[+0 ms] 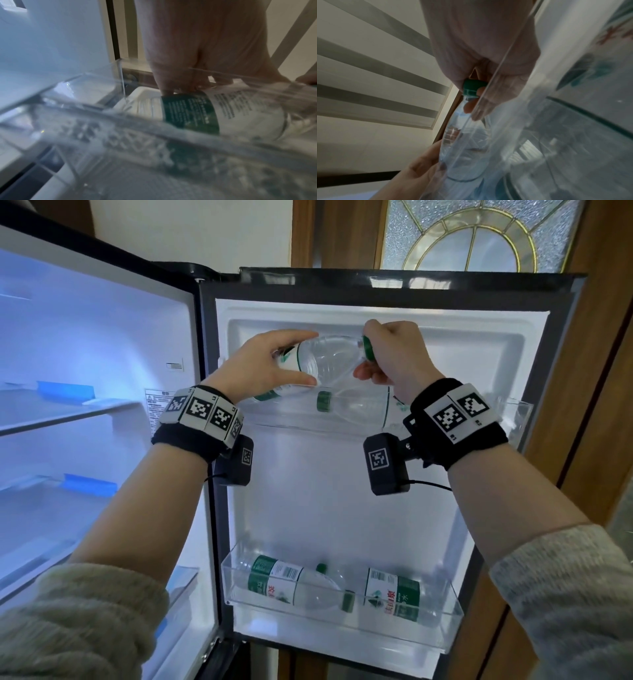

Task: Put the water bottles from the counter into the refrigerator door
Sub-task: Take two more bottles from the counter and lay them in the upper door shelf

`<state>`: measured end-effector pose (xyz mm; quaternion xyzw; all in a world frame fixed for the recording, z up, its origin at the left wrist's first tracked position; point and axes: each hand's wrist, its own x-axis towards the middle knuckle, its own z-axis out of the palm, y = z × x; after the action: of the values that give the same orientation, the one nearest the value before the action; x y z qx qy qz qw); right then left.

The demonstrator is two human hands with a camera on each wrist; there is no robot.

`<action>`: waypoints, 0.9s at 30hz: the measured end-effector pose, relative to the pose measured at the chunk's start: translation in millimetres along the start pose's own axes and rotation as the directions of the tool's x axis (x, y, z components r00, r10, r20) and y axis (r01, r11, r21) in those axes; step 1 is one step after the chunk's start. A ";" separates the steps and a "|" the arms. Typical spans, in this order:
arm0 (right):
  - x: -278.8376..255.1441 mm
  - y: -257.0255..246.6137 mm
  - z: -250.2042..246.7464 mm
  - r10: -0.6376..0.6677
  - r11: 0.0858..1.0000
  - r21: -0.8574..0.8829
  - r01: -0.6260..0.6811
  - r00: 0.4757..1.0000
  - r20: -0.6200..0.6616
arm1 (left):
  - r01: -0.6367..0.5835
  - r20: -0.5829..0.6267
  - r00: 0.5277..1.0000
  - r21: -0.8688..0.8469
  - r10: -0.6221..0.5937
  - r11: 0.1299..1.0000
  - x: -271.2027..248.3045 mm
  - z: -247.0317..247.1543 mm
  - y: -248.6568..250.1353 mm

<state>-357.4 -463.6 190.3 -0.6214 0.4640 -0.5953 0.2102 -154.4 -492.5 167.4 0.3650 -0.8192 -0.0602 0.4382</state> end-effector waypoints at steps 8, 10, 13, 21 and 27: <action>-6.7 0.7 -12.5 0.155 0.988 -0.039 -0.151 0.974 0.164 | 0.026 -0.120 0.993 0.113 -0.012 0.993 -4.2 10.5 2.5; -7.1 0.6 -11.8 0.196 0.975 -0.145 -0.169 0.961 0.197 | 0.065 -0.154 0.987 0.173 -0.038 0.983 -3.8 13.9 4.2; -5.7 3.8 -7.8 0.129 0.885 -0.465 0.021 0.949 0.287 | 0.099 -0.165 0.984 0.226 -0.062 0.969 -1.9 17.9 5.8; -8.5 6.2 -12.1 0.032 0.762 -0.626 0.167 0.955 0.293 | 0.124 -0.180 0.980 0.254 -0.079 0.959 -1.1 20.7 4.9; -6.6 10.6 -14.2 -0.033 0.822 -0.549 0.153 0.975 0.221 | 0.121 -0.183 0.980 0.259 -0.074 0.958 -3.7 20.9 3.2</action>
<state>-373.3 -459.1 181.0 -0.7346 0.5638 -0.3758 0.0345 -170.8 -492.4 153.6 0.4652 -0.7599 0.0616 0.4499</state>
